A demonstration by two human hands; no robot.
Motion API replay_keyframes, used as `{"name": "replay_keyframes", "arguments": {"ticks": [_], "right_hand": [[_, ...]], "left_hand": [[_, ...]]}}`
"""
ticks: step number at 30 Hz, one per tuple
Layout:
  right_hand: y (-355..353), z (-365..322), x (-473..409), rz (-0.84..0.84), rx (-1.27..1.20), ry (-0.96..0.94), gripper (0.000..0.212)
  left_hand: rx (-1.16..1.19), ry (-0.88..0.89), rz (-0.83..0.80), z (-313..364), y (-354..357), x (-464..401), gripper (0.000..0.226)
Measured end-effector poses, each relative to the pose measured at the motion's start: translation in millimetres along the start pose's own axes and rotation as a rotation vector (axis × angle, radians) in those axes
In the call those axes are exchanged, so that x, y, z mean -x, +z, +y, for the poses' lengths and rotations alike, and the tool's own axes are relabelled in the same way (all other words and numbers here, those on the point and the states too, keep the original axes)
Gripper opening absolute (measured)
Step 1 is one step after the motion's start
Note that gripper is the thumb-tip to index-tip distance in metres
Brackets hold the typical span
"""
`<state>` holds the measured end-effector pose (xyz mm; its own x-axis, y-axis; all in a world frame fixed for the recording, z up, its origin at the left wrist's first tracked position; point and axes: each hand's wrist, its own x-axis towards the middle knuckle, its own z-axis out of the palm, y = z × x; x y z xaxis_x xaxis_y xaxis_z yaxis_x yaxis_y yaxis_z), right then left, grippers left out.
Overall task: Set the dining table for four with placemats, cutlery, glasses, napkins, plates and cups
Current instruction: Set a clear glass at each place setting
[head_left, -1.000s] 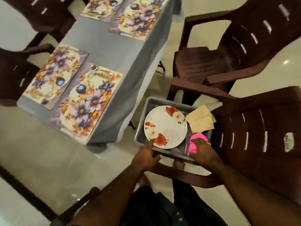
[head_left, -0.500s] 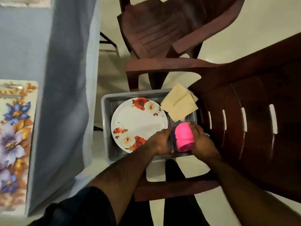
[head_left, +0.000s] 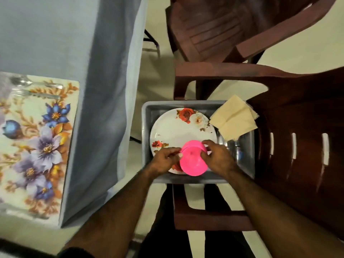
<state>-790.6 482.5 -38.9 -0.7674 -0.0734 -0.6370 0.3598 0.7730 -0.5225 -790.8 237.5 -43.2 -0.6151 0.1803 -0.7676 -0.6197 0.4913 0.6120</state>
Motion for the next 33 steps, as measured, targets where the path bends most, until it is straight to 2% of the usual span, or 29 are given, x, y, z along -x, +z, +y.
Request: {"name": "replay_keyframes", "arguments": {"ticks": [6,9,12,14,16,18,20,22,27,30,33], "right_hand": [[56,-46,-28,-0.17,-0.044,0.003,0.045],[60,-46,-31,-0.202,-0.087,0.031,0.047],[50,-37,-29,-0.265,-0.223,0.096,0.052],[27,-23,-28,-0.2,-0.251,0.134,0.053],[-1,-3,-32,-0.012,-0.249,0.174,0.049],[-30,22,-40,0.15,-0.261,0.255,0.043],[-53,47,-49,0.241,-0.266,0.347,0.041],[-67,68,-53,0.257,-0.216,0.427,0.037],[-65,102,-48,0.231,-0.184,0.533,0.025],[-54,114,-45,0.256,-0.23,0.563,0.027],[-47,117,-48,0.257,-0.315,0.517,0.036]], "left_hand": [[0.09,-0.161,0.062,-35,-44,17,0.032],[0.063,-0.146,0.099,-32,-52,16,0.023],[-0.056,-0.084,0.246,-25,-61,1,0.025],[-0.122,-0.04,0.304,-2,-65,-10,0.04],[-0.225,-0.015,0.307,33,-64,-22,0.049],[-0.397,0.058,0.285,69,-53,-39,0.045],[-0.564,0.199,0.235,101,-30,-65,0.041],[-0.681,0.285,0.153,126,2,-94,0.045],[-0.809,0.244,0.031,153,83,-152,0.077],[-0.871,0.227,0.063,151,116,-166,0.095],[-0.82,0.216,0.139,150,133,-169,0.096]]}}
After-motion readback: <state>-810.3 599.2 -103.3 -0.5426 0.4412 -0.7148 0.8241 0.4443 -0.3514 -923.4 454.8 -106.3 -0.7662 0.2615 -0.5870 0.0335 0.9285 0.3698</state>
